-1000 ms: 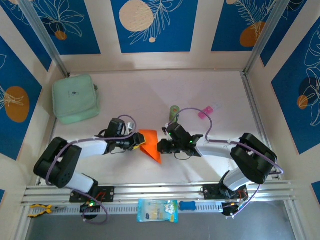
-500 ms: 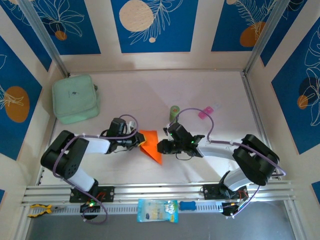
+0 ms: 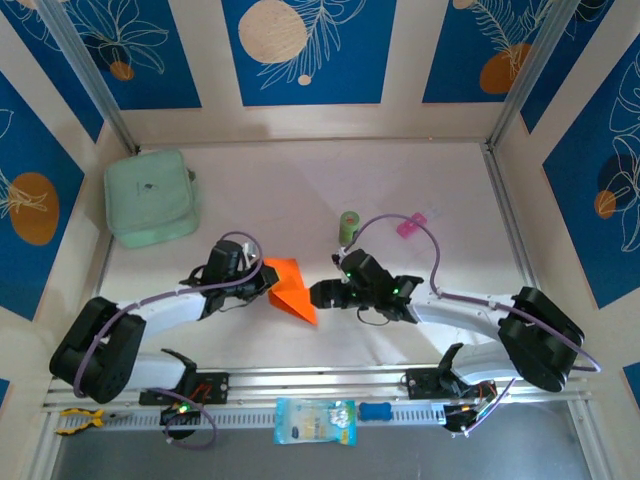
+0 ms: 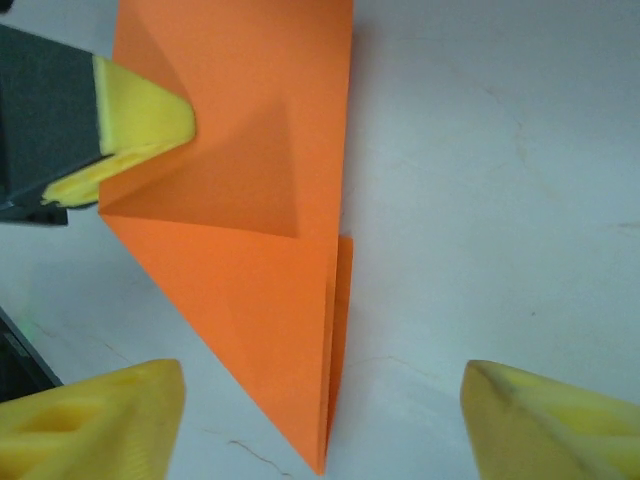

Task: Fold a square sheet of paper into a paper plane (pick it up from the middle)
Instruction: Fourth fold the wing at the center of the table.

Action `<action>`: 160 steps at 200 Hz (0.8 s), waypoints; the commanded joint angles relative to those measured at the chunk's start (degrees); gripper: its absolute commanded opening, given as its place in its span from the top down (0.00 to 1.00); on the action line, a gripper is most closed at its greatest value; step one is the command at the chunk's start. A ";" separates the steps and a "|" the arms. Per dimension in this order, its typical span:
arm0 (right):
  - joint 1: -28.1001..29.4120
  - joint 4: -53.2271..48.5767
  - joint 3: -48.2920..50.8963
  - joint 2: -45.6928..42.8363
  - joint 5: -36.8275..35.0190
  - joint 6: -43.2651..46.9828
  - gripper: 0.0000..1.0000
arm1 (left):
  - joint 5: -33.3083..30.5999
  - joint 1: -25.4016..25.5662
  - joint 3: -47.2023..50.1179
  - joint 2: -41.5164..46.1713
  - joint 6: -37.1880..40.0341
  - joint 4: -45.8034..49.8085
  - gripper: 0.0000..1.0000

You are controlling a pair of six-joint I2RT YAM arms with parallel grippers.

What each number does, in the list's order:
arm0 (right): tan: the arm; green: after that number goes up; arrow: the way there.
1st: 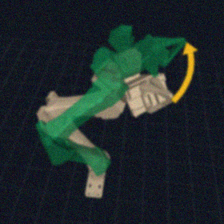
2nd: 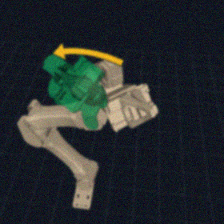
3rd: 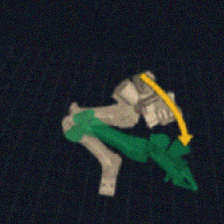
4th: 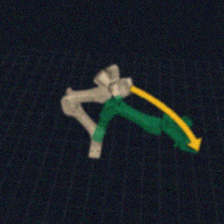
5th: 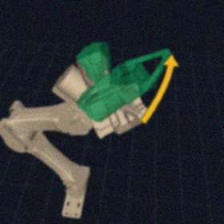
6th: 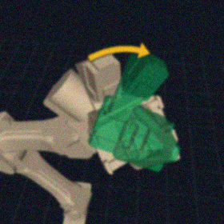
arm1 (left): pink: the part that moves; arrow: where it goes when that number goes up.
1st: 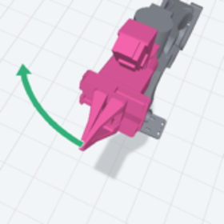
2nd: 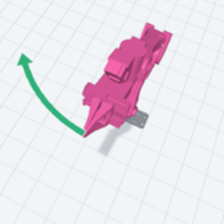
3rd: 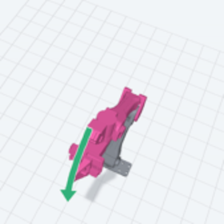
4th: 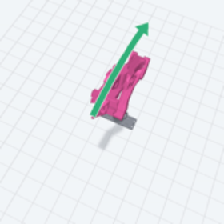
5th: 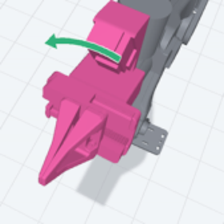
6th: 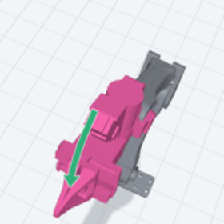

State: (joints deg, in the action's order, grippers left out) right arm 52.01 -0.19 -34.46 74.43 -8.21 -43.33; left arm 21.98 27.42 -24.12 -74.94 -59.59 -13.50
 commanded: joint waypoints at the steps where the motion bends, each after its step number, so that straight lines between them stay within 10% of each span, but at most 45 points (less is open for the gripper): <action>1: 1.27 -0.91 0.34 -0.85 -2.75 1.10 0.23 | -2.24 1.33 0.19 0.31 -0.10 2.95 0.98; 82: 12.52 10.62 2.28 3.05 -15.42 17.26 0.38 | 2.61 2.99 -3.90 -4.02 1.99 1.05 0.77; 160: 20.16 15.87 0.82 11.75 -22.59 30.38 0.46 | 4.07 2.99 -4.84 -4.65 1.86 1.48 0.79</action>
State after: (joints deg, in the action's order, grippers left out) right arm 70.89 13.96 -32.21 84.05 -26.09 -17.37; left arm 24.64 29.93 -27.77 -79.48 -58.43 -12.58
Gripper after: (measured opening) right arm 0.541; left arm 0.211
